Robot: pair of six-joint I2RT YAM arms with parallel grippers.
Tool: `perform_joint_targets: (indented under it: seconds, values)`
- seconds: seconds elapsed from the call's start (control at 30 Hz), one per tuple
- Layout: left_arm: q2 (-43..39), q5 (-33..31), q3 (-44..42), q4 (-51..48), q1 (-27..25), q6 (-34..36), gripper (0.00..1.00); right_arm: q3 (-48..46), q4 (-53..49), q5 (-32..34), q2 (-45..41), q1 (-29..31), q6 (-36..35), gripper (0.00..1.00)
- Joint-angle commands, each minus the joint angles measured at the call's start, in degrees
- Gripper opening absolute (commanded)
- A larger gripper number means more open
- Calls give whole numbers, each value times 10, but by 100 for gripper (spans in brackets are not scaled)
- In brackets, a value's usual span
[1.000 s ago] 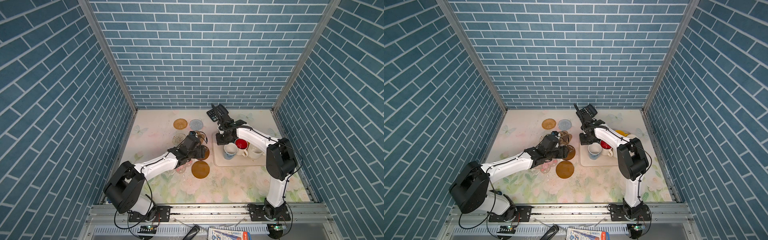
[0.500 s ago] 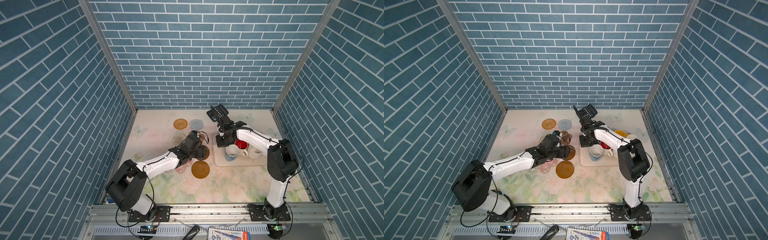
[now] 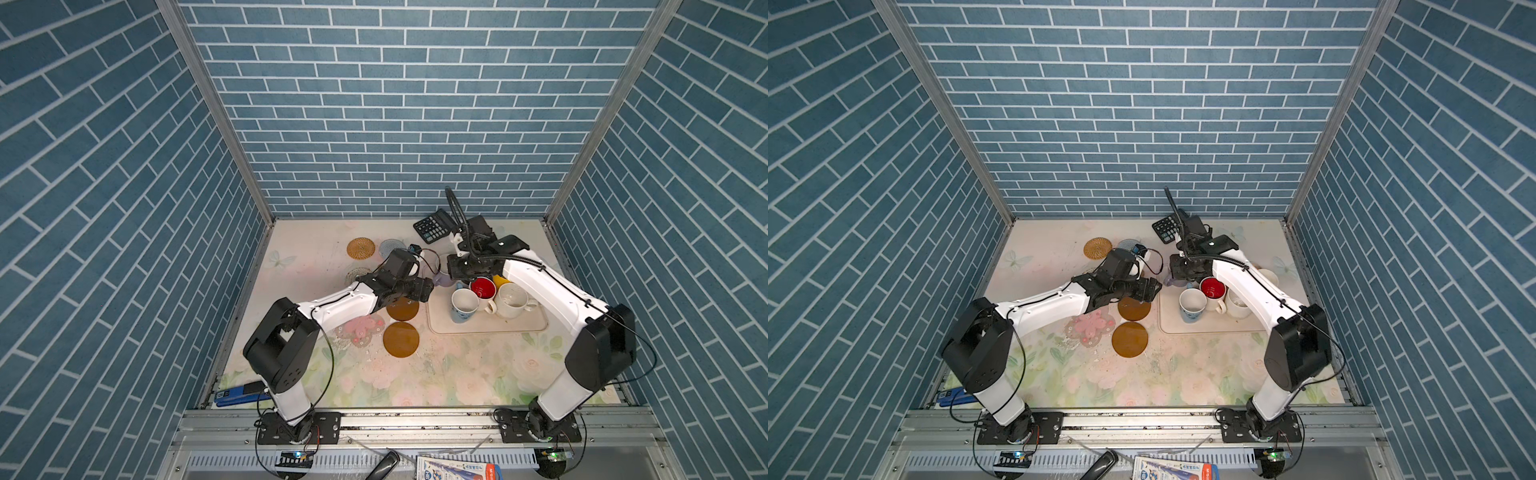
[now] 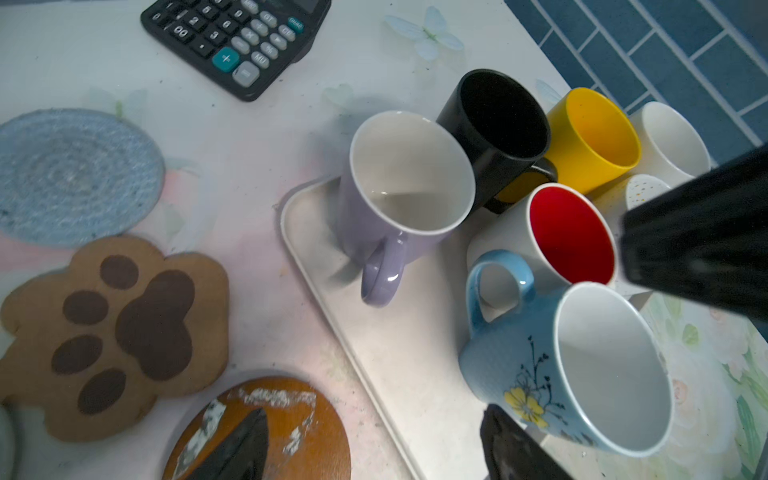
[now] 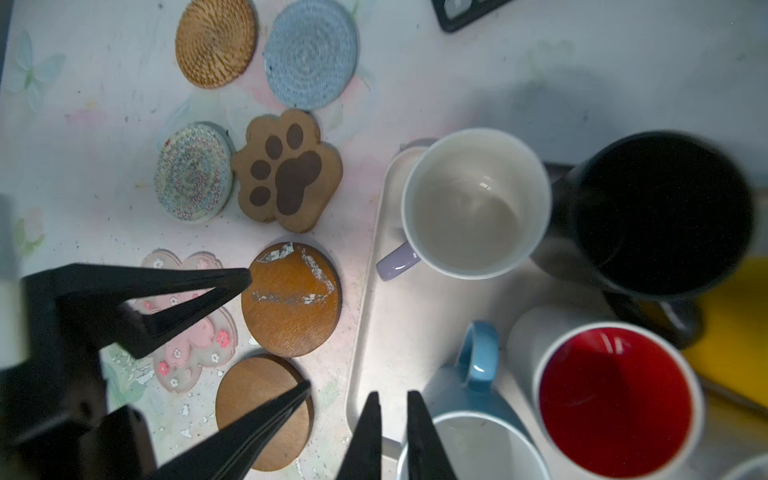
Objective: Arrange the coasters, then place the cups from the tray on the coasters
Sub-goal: 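Withdraw the right gripper while the left gripper moves over the lavender mug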
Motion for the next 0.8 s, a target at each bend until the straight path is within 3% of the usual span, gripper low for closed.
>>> perform_joint_targets:
  seconds: [0.0, 0.1, 0.23, 0.77]
  values:
    - [32, 15, 35, -35, 2, 42, 80, -21, -1, 22, -53, -15, -15, 34]
    - [59, 23, 61, -43, 2, 53, 79, -49, 13, 27, -93, -29, -20, 53]
    - [91, 28, 92, -59, 2, 65, 76, -89, 33, 32, -142, -41, -23, 64]
    - [213, -1, 220, -113, 1, 82, 65, -211, 105, 14, -261, -47, -14, 65]
